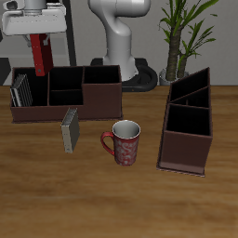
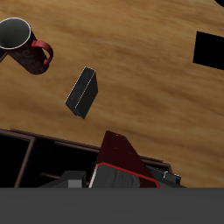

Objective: Place the striped book into the back desk caddy's left compartment and place the red book into the back desk caddy's left compartment and place the yellow book into the left desk caddy's right compartment

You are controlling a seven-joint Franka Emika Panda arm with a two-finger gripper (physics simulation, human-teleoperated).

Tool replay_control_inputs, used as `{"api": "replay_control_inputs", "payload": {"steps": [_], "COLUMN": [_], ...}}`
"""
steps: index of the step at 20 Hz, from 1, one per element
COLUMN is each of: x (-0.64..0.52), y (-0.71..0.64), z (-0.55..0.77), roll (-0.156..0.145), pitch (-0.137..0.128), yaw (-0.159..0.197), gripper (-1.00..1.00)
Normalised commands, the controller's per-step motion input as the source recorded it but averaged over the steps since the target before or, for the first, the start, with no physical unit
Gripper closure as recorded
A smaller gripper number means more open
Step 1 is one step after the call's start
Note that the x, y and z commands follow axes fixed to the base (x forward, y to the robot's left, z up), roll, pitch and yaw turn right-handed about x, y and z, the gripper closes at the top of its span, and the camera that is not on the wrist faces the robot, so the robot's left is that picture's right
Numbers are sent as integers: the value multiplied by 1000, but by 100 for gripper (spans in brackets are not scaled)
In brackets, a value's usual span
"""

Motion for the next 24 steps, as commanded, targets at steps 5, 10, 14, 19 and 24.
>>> {"api": "replay_control_inputs", "payload": {"steps": [5, 10, 14, 19, 24], "x": [-297, -175, -3, 82, 103], "y": [-236, -189, -101, -130, 45], "z": [115, -59, -223, -341, -282], "roll": [-35, -36, -11, -21, 15], "pitch": [-8, 2, 30, 35, 48], "yaw": [-37, -35, -23, -67, -32], "gripper": [100, 100, 100, 100, 100]}}
